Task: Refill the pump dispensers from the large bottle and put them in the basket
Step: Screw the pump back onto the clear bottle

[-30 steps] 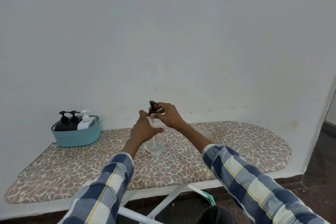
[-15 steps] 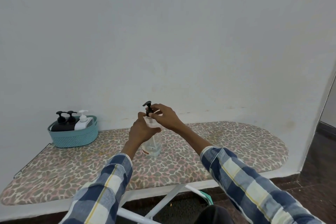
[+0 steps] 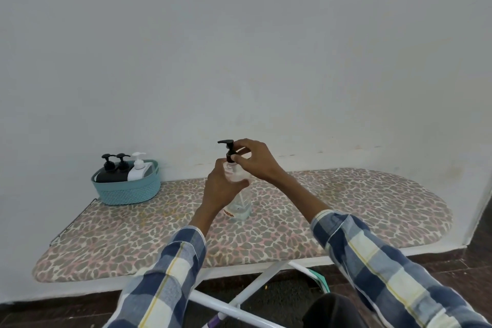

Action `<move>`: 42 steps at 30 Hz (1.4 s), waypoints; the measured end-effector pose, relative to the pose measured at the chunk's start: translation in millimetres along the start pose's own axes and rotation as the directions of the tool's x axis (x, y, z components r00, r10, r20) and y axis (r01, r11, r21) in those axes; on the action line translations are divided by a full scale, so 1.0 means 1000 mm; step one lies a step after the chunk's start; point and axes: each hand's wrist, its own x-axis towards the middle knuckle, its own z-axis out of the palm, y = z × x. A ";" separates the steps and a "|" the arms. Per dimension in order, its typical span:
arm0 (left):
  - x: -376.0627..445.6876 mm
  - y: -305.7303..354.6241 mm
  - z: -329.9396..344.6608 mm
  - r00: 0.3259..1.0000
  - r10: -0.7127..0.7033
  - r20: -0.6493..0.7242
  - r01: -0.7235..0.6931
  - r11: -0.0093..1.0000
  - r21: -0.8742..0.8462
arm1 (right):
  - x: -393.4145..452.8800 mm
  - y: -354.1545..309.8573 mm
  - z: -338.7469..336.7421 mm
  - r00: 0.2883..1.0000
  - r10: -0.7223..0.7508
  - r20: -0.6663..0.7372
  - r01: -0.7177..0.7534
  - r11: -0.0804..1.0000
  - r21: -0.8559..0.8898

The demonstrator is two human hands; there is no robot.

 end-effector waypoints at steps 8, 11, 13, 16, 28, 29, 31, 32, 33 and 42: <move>-0.001 -0.006 0.002 0.999 0.025 -0.021 -0.026 0.999 -0.041 | 0.001 0.010 0.009 0.997 0.070 0.025 -0.073 0.980 0.184; -0.003 -0.005 0.004 0.999 0.040 -0.032 -0.042 0.998 -0.040 | 0.001 0.012 0.011 0.996 0.092 -0.020 -0.086 0.979 0.185; -0.004 -0.006 0.005 0.998 0.044 -0.044 -0.046 0.997 -0.058 | 0.001 0.014 0.010 0.995 0.093 -0.024 -0.087 0.978 0.191; -0.005 -0.007 0.006 0.998 0.048 -0.048 -0.052 0.995 -0.084 | -0.002 0.016 0.005 0.994 0.096 0.046 -0.104 0.971 0.214; -0.005 -0.008 0.009 0.997 0.050 -0.058 -0.056 0.992 -0.112 | -0.005 0.016 0.010 0.994 0.110 -0.026 -0.102 0.968 0.228; -0.004 -0.009 0.009 0.997 0.050 -0.058 -0.057 0.992 -0.113 | -0.004 0.014 0.011 0.994 0.106 -0.023 -0.099 0.970 0.223; -0.004 -0.009 0.007 0.997 0.043 -0.058 -0.050 0.993 -0.110 | -0.003 0.012 0.010 0.995 0.103 0.012 -0.103 0.968 0.227; -0.004 -0.010 0.007 0.997 0.040 -0.059 -0.046 0.993 -0.111 | -0.004 0.012 0.008 0.994 0.098 0.040 -0.105 0.967 0.234; -0.003 -0.010 0.008 0.997 0.038 -0.063 -0.045 0.992 -0.114 | -0.004 0.012 0.006 0.994 0.091 0.068 -0.105 0.965 0.242; -0.004 -0.008 0.011 0.996 0.067 -0.052 -0.073 0.990 -0.123 | -0.006 0.017 0.008 0.992 0.119 -0.038 -0.107 0.969 0.224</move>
